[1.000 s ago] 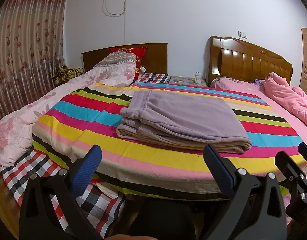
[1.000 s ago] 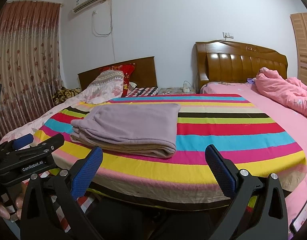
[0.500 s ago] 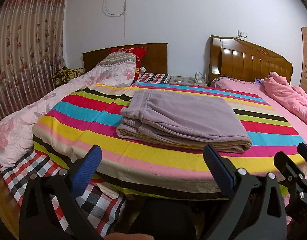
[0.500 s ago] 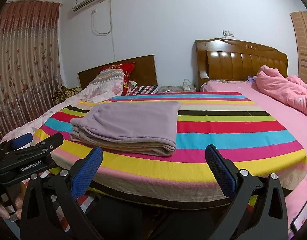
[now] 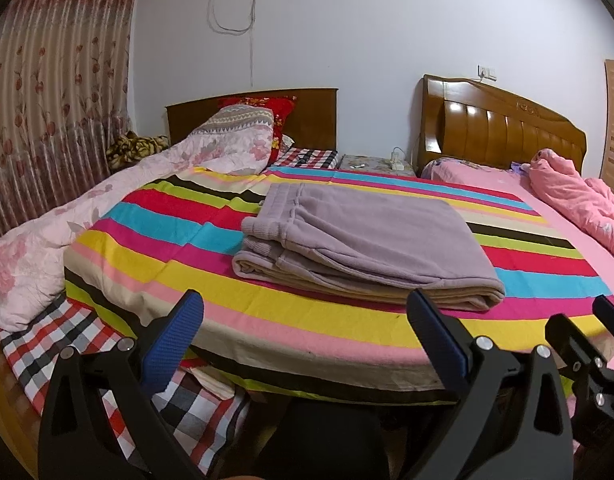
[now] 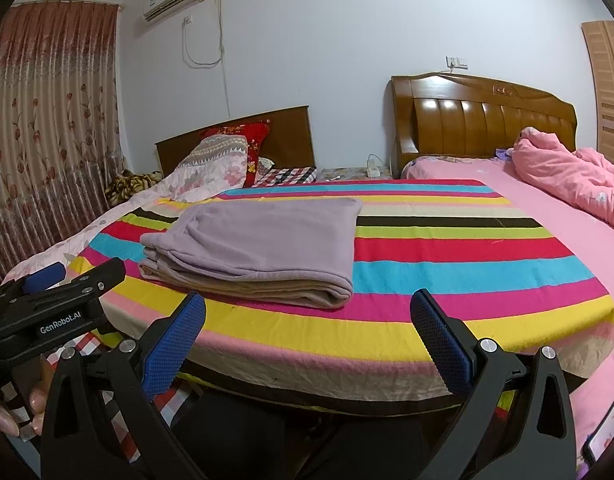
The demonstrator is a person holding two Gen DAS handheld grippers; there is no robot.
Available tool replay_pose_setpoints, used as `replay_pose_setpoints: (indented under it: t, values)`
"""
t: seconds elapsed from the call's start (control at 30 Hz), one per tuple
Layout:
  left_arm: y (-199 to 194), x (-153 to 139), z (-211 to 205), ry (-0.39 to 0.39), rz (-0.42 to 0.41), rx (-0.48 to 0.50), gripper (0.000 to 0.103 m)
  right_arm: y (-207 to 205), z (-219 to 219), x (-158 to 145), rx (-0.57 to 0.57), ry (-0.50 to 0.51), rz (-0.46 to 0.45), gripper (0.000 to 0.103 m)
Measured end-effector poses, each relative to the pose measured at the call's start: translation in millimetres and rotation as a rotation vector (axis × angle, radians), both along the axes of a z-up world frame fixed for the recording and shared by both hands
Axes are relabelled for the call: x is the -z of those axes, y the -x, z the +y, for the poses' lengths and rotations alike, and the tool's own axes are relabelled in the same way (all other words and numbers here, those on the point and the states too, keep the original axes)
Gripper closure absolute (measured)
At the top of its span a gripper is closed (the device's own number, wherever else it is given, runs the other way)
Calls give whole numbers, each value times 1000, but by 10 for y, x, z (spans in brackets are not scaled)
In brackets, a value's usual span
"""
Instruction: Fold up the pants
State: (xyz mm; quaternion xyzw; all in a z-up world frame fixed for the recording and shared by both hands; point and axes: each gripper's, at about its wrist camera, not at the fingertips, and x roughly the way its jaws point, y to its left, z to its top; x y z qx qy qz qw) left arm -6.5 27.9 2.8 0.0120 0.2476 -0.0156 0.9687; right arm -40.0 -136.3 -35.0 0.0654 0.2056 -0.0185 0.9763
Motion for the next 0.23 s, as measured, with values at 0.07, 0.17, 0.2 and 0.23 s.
replay_pose_setpoints:
  t: [0.07,0.17,0.2,0.23]
  values:
    - [-16,-5,-6,-5,5,7,2,0,5,2,-1,0,1,4]
    - [-32,0,0,-4,11,15,2,3,18,11,-2,1,3,4]
    - [-34,1,-4,-4,11,15,2,2,20,14,-3,2,4,4]
    - [-36,4,-6,-4,13,17,2,3,23,13,-2,2,4,4]
